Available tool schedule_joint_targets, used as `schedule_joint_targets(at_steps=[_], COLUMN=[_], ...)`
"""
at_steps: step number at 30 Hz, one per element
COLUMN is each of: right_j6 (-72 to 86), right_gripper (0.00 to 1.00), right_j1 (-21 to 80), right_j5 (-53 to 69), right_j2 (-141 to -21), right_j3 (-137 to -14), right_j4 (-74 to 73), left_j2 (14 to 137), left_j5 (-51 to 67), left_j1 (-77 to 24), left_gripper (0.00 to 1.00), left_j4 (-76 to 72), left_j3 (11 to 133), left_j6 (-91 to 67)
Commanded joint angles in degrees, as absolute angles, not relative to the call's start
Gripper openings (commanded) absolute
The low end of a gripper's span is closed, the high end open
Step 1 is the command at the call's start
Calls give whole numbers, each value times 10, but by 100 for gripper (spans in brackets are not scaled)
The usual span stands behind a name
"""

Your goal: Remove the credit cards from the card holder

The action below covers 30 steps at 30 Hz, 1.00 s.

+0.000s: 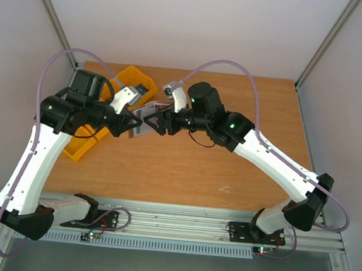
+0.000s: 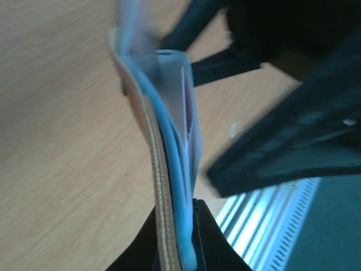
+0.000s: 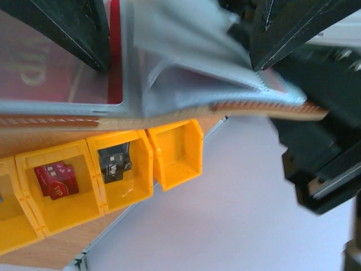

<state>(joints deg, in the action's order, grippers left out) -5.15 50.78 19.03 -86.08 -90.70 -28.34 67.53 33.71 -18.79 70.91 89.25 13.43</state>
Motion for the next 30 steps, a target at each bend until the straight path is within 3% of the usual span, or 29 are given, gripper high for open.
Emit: schedule_joint_targets(at_steps=[1, 4, 8, 15, 18, 20, 30], right_j6=[-25, -28, -38, -42, -42, -42, -40], right_gripper=[68, 67, 35, 2, 1, 1, 1], right_j1=[506, 506, 507, 477, 456, 442, 423], right_j5=[158, 204, 277, 376, 430, 461, 525], right_j2=[-894, -898, -899, -868, -851, -838, -816], right_j3=[-947, -947, -948, -911, -898, -891, -887], right_j4=[-289, -275, -264, -230, -215, -204, -189], left_j2=[666, 663, 662, 658, 655, 652, 642], left_j5=[496, 517, 535, 581, 619, 637, 633], left_j1=[-182, -179, -174, -159, -149, -139, -119], left_gripper=[0, 0, 0, 2, 22, 30, 31], left_j4=[725, 731, 730, 742, 755, 765, 771], left_j3=[903, 901, 897, 897, 902, 904, 887], left_j6=[141, 149, 149, 157, 168, 185, 209])
